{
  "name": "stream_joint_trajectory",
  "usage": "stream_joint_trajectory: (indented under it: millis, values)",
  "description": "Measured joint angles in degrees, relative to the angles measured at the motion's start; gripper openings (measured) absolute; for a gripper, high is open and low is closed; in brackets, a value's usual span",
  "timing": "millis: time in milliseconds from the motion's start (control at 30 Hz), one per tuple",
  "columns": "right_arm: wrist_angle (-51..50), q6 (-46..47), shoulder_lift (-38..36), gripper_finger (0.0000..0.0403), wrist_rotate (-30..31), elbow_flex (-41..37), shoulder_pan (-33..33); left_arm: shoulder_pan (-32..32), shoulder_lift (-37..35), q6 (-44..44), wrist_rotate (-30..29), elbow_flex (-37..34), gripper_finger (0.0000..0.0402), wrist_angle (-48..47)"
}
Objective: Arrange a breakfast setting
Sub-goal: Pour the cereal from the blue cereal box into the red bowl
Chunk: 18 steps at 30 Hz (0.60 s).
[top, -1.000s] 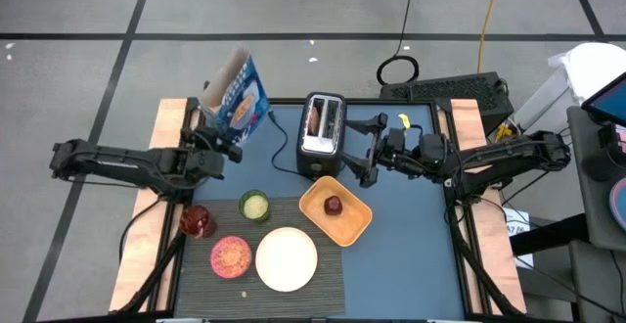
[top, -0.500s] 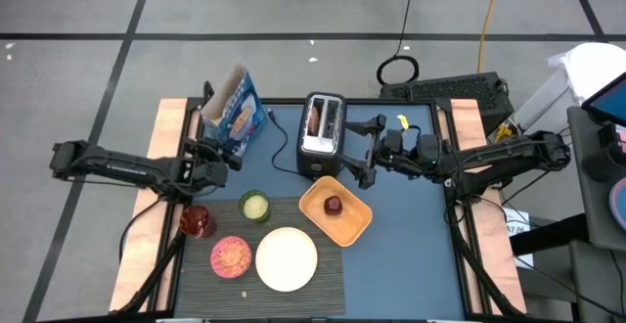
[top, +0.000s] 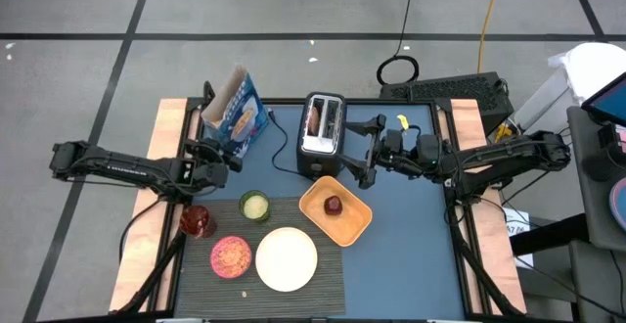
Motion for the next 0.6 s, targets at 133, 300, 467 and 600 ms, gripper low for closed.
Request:
stream_joint_trajectory:
  millis: [133, 300, 467, 600]
  values:
    - [0.0, 0.0, 0.0, 0.0393, 0.0, 0.0, 0.0, 0.0, 0.0, 0.0, 0.2, 0.0, 0.0184, 0.0]
    - [0.0, 0.0, 0.0, 0.0393, 0.0, 0.0, 0.0, 0.0, 0.0, -1.1, 0.4, 0.0, 0.0185, -0.2]
    - [0.0, 0.0, 0.0, 0.0393, 0.0, 0.0, 0.0, 0.0, 0.0, -1.4, 0.6, 0.0, 0.0185, -0.2]
    - [0.0, 0.0, 0.0, 0.0393, 0.0, 0.0, 0.0, 0.0, 0.0, -1.7, 1.0, 0.0, 0.0202, -0.2]
